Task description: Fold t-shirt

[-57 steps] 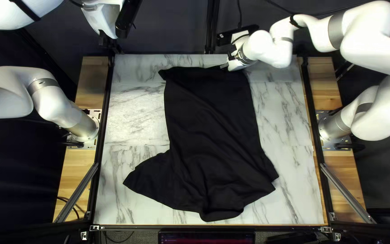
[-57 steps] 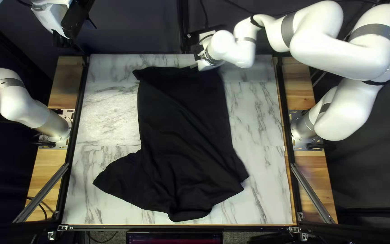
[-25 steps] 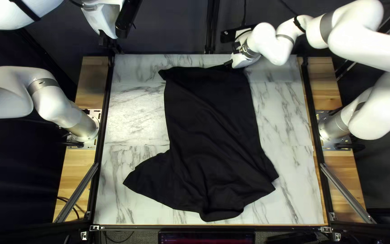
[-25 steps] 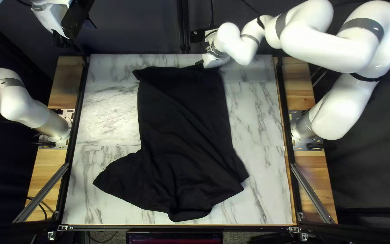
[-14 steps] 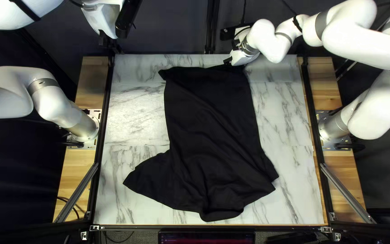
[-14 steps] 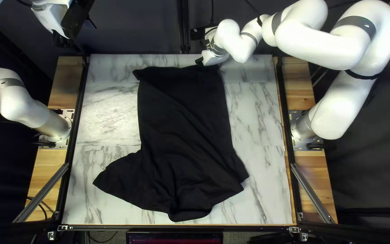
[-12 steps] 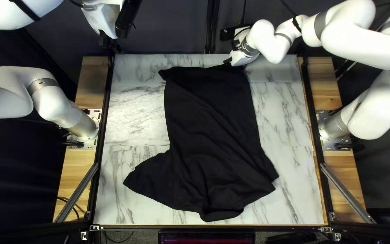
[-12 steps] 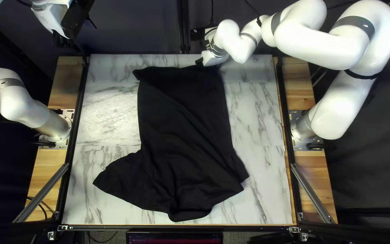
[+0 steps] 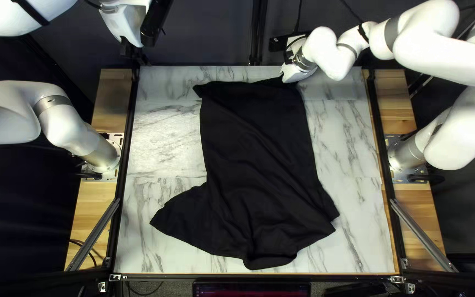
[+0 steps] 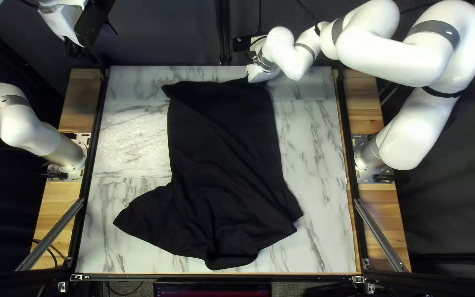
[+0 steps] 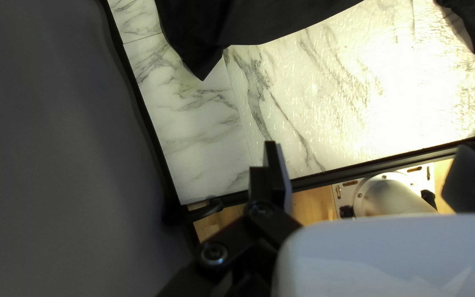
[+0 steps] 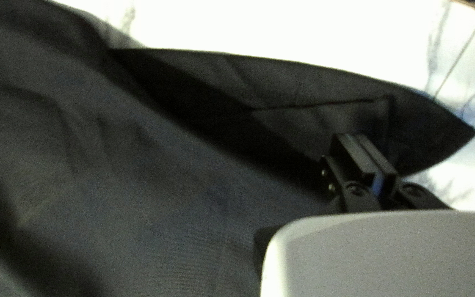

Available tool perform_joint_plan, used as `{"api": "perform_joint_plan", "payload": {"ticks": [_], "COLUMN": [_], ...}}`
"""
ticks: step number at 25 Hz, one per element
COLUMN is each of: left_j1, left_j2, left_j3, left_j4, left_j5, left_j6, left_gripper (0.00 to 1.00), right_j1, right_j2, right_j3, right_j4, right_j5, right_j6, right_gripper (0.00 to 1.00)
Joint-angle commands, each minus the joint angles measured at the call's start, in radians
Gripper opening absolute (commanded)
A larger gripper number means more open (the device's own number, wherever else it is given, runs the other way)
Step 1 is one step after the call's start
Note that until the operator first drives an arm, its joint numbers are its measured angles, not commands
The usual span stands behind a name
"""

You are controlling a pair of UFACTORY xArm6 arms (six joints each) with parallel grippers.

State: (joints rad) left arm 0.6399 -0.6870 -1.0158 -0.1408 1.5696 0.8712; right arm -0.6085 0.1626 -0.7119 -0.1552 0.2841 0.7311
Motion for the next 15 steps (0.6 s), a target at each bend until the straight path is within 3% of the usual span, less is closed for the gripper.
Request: {"api": "perform_joint_plan", "payload": {"ticks": [1, 15], "left_j1": [0.0, 0.0], "left_j2": [0.0, 0.0], "left_j3": [0.0, 0.0], "left_j4": [0.0, 0.0], "left_j5": [0.0, 0.0], "left_j6": [0.0, 0.0], "left_gripper": [1.0, 1.0], "right_j1": [-0.028, -0.036], "right_j2": [-0.005, 0.026], "right_j3": [0.018, 0.011], "right_j4": [-0.019, 0.058], "right_j5": [-0.02, -0.05], "right_j6": [-0.011, -0.095], "right_gripper": [1.0, 1.0]}}
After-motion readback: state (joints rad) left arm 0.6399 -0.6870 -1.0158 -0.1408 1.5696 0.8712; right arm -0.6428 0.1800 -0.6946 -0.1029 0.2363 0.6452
